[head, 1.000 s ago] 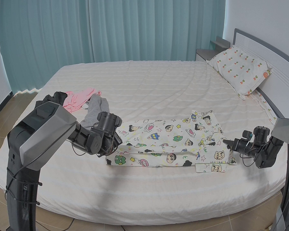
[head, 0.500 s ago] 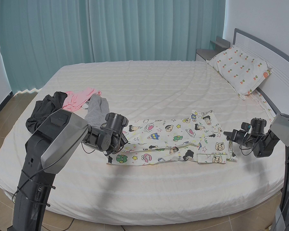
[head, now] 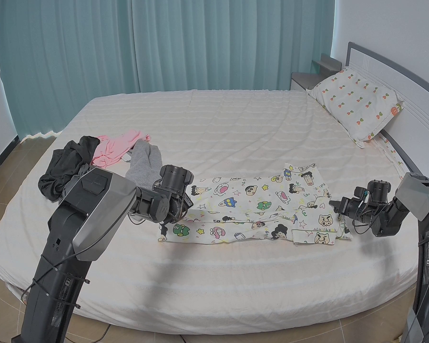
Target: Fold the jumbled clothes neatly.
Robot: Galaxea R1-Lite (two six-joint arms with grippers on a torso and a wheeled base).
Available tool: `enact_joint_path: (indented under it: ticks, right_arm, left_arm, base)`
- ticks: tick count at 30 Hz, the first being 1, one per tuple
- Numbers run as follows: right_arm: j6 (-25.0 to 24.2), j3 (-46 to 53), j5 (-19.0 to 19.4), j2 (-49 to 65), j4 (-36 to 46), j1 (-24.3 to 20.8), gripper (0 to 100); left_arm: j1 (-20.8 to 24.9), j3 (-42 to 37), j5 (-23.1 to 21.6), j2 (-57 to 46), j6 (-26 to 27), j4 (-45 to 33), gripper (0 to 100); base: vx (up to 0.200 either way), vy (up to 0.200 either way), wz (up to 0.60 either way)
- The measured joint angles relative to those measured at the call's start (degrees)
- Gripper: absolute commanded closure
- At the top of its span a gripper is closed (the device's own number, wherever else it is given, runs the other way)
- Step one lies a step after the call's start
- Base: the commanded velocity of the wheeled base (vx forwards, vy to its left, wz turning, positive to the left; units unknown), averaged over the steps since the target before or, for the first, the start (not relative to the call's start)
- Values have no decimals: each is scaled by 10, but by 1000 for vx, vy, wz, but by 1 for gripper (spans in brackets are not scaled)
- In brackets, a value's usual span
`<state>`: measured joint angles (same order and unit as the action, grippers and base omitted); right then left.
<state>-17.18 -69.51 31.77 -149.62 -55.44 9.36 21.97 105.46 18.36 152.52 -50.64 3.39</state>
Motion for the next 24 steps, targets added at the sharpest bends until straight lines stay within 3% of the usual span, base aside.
enact_joint_path:
  ticks: [17,18,24]
  right_arm:
    - [0,-24,-20,-9,-3,-1,100]
    - [0,-27,-21,-10,-1,-1,0]
    - [-2,-34,-22,-15,-1,-3,0]
  left_arm:
    - [-31,59,7,17,-24,-54,0]
    - [-36,59,9,16,-26,-55,0]
    - [-60,27,-3,-7,-40,-55,0]
  base:
    - [0,0,0]
    - [0,0,0]
    - [0,0,0]
